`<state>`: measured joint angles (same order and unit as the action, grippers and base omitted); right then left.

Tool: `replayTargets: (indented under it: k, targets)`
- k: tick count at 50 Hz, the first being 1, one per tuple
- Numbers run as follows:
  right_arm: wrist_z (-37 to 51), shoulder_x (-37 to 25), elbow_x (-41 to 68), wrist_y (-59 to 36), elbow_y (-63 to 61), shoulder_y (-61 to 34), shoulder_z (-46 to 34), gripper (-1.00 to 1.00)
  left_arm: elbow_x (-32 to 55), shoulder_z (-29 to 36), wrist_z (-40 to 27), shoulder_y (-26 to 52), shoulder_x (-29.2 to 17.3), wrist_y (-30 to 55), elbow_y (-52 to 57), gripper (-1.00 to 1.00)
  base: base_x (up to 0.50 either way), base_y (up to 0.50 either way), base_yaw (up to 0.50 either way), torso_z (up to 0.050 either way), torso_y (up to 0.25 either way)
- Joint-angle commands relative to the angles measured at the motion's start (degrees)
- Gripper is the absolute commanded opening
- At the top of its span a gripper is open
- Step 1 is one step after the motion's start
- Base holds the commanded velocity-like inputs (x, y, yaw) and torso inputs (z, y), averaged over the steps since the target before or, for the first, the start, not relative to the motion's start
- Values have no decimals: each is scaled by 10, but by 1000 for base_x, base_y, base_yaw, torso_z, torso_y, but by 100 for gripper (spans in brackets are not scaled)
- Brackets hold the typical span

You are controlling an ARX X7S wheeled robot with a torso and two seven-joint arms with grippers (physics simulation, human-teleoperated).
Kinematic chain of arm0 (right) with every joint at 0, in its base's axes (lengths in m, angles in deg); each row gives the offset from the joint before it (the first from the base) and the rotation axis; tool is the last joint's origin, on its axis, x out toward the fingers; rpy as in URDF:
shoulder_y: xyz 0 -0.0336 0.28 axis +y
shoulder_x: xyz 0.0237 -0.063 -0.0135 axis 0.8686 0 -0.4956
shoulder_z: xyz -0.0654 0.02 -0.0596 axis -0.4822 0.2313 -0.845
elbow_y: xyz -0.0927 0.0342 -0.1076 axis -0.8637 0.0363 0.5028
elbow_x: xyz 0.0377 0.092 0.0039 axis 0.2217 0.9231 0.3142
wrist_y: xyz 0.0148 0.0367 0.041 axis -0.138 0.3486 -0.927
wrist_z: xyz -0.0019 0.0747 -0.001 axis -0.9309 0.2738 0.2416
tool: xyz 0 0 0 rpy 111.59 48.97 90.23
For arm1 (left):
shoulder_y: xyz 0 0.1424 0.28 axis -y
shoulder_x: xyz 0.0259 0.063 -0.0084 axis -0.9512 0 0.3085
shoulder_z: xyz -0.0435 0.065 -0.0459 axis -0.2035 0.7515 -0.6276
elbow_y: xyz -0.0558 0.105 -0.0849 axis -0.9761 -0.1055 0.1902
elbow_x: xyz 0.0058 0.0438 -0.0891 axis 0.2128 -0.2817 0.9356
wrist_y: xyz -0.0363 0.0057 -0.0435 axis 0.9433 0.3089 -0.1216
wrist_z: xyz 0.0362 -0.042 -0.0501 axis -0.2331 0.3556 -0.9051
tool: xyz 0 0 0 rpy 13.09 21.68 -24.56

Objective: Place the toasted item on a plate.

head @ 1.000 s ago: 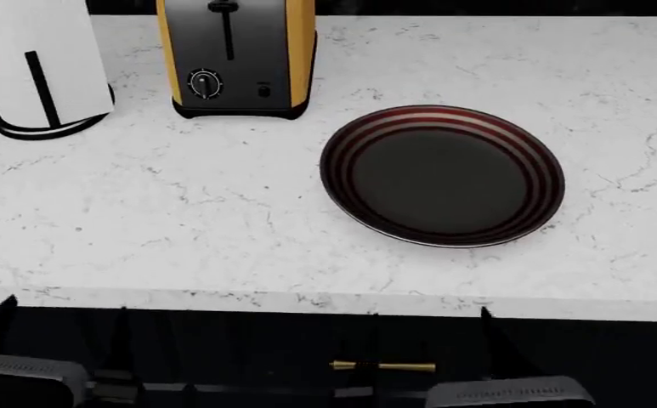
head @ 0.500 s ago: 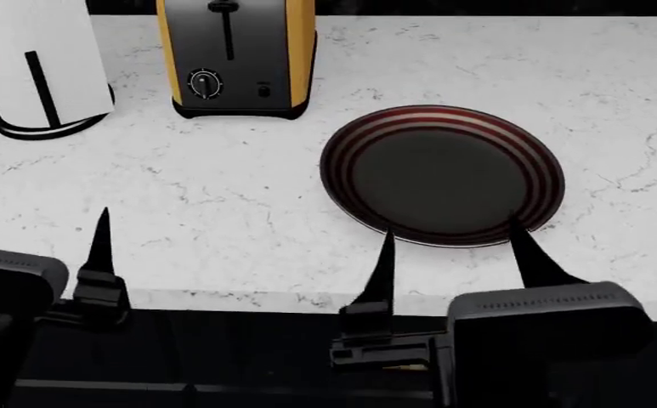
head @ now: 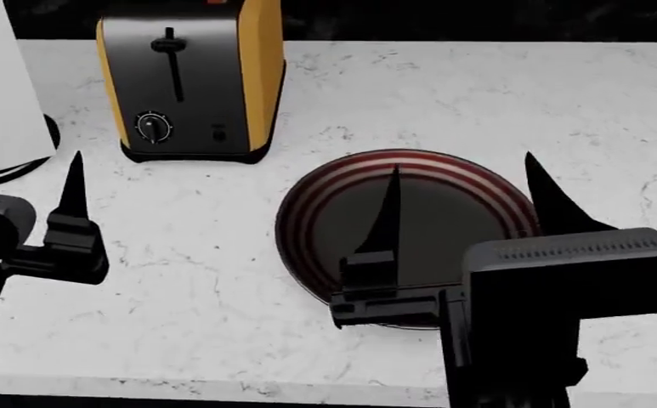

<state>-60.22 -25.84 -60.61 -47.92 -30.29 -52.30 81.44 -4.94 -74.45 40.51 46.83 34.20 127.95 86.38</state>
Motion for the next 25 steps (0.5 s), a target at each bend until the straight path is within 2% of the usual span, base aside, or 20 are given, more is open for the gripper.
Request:
replayTargets:
  k: [1, 25]
  targets:
    - [1, -5, 4, -9, -11, -11, -9, 100, 4, -6, -4, 5, -6, 20, 17, 100, 480, 0, 0, 0, 0]
    - [9, -7, 19, -24, -26, -19, -6, 100, 14, -6, -9, 20, -12, 53, 51, 100, 458, 0, 0, 0, 1]
